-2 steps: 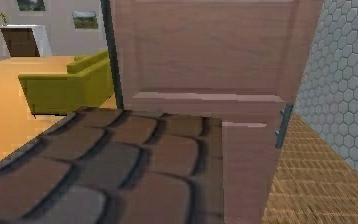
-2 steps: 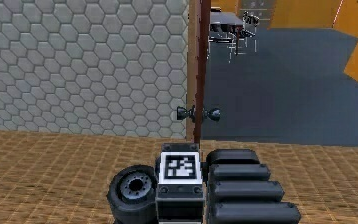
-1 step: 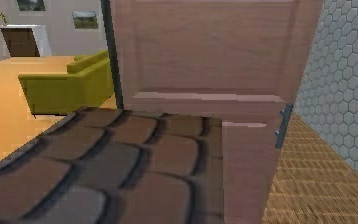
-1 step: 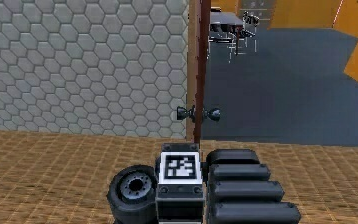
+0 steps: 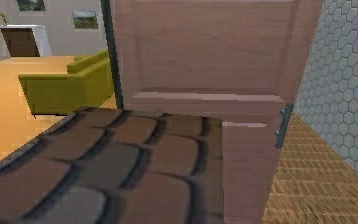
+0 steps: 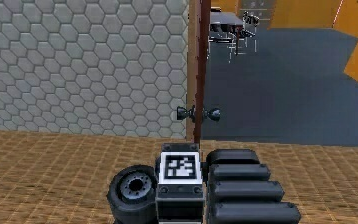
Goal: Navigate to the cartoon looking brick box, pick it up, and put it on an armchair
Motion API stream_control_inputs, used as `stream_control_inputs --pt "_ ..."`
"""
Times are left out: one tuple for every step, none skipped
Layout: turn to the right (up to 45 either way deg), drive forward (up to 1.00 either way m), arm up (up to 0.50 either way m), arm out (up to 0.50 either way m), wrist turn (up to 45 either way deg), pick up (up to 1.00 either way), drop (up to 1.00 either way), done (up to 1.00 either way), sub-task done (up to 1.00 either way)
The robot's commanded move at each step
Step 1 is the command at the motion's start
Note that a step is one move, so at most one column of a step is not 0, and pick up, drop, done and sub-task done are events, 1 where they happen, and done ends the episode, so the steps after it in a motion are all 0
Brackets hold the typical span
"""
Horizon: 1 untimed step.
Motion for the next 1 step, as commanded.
stream_control_inputs --pt "45.0 0.00 0.00 0.00 0.0 0.00 0.00 0.00 0.00"
